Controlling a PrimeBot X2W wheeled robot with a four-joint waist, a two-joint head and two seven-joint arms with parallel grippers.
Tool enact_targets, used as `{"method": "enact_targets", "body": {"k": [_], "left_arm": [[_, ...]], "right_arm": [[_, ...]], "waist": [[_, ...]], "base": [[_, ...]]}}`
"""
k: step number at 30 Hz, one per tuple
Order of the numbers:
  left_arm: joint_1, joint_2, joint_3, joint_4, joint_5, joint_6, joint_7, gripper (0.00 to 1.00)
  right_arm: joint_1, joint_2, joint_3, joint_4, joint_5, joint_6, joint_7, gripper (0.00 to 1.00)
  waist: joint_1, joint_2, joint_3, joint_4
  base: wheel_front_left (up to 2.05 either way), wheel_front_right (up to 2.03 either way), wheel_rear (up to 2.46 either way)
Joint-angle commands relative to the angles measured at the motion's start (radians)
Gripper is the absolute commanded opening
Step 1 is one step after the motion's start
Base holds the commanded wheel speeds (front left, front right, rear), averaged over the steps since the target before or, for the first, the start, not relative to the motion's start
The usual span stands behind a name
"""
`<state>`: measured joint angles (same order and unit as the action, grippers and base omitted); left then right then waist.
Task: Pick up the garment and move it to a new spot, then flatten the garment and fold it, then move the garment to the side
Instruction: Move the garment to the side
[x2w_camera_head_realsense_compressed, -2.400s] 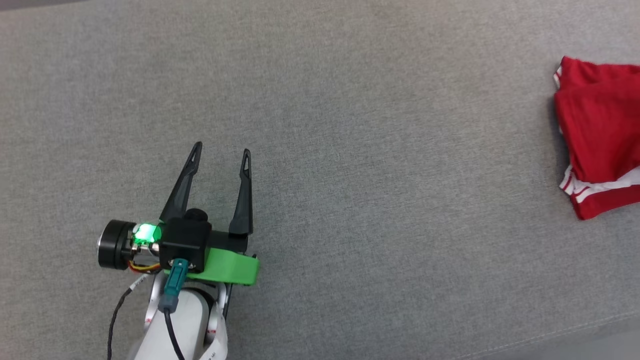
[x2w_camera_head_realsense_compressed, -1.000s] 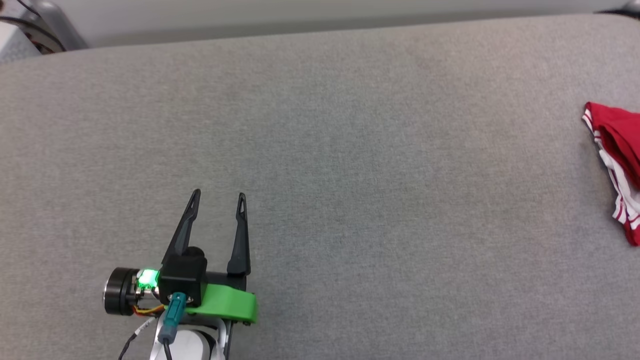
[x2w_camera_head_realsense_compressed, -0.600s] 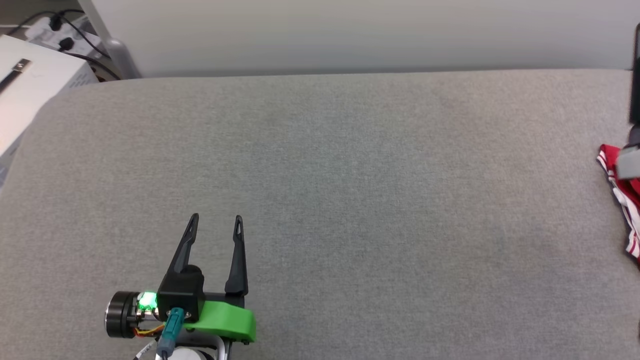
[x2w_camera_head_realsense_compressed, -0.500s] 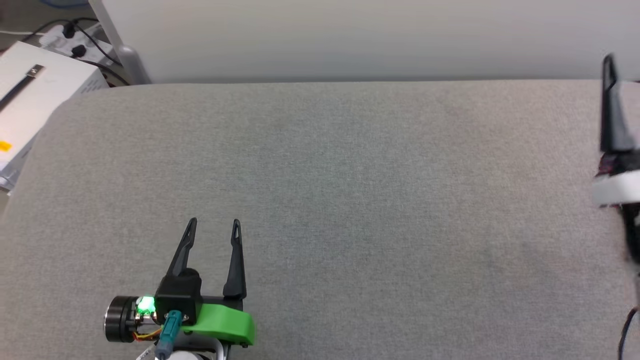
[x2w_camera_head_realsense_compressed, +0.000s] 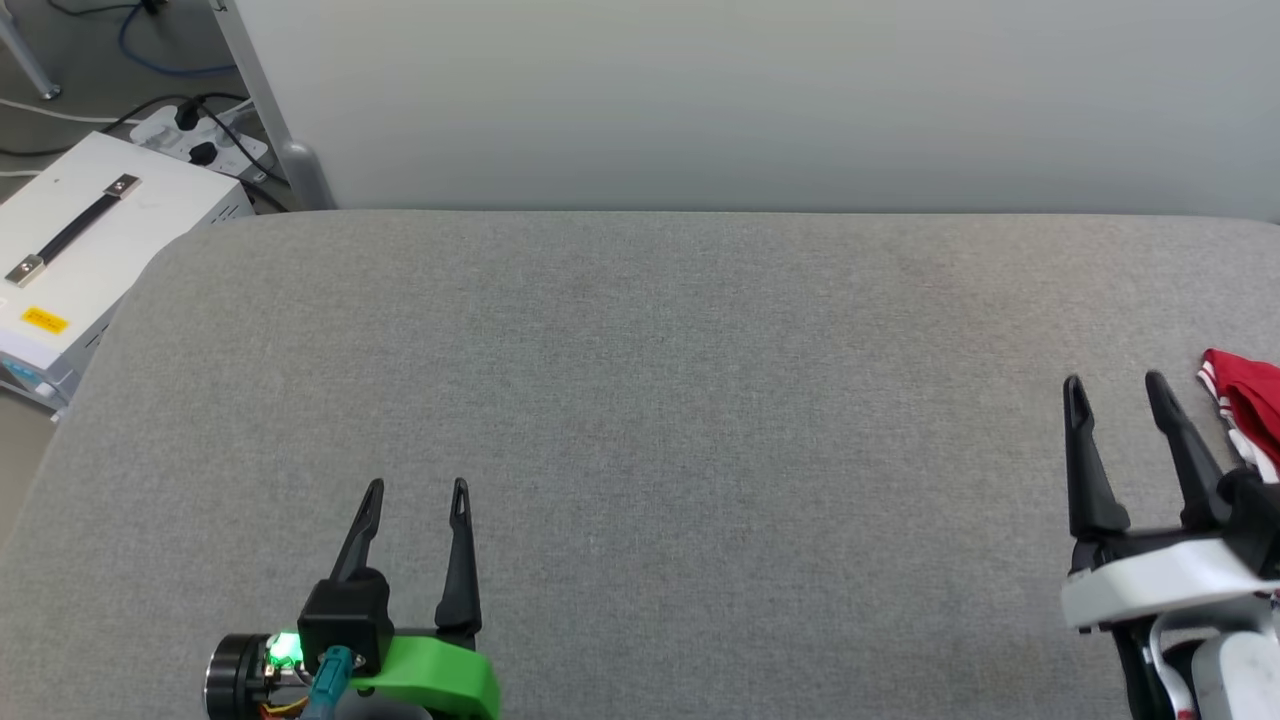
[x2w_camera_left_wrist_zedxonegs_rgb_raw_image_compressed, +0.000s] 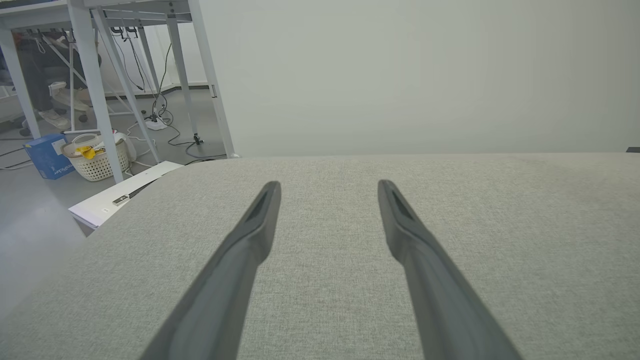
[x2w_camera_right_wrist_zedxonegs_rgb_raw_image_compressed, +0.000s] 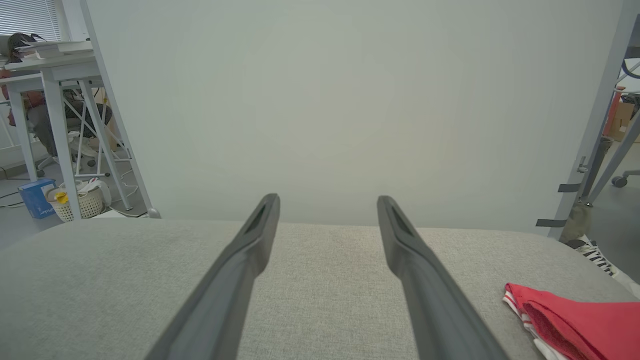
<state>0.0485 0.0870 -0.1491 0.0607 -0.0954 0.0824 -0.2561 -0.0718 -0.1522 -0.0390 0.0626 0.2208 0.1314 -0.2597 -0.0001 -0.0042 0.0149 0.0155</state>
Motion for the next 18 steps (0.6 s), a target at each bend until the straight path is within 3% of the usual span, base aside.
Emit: {"method": "enact_targets", "body": {"k": [1,18], "left_arm": [[0.018,-0.006,0.007,0.005,-0.002,-0.006,-0.006,1.00],[0.072,-0.020,0.026,0.042,-0.014,-0.044,-0.006,1.00]], "right_arm": [[0.025,0.005,-0.003,-0.008,0.000,-0.001,-0.002,1.00],[0.224,0.064,-0.017,-0.076,-0.015,-0.001,-0.002,1.00]], "waist": [[0.0001,0.0042,-0.007,-0.005],[0.0001,0.0042,-0.061,-0.010]], "base": [[0.00,0.00,0.00],[0.00,0.00,0.00]]}}
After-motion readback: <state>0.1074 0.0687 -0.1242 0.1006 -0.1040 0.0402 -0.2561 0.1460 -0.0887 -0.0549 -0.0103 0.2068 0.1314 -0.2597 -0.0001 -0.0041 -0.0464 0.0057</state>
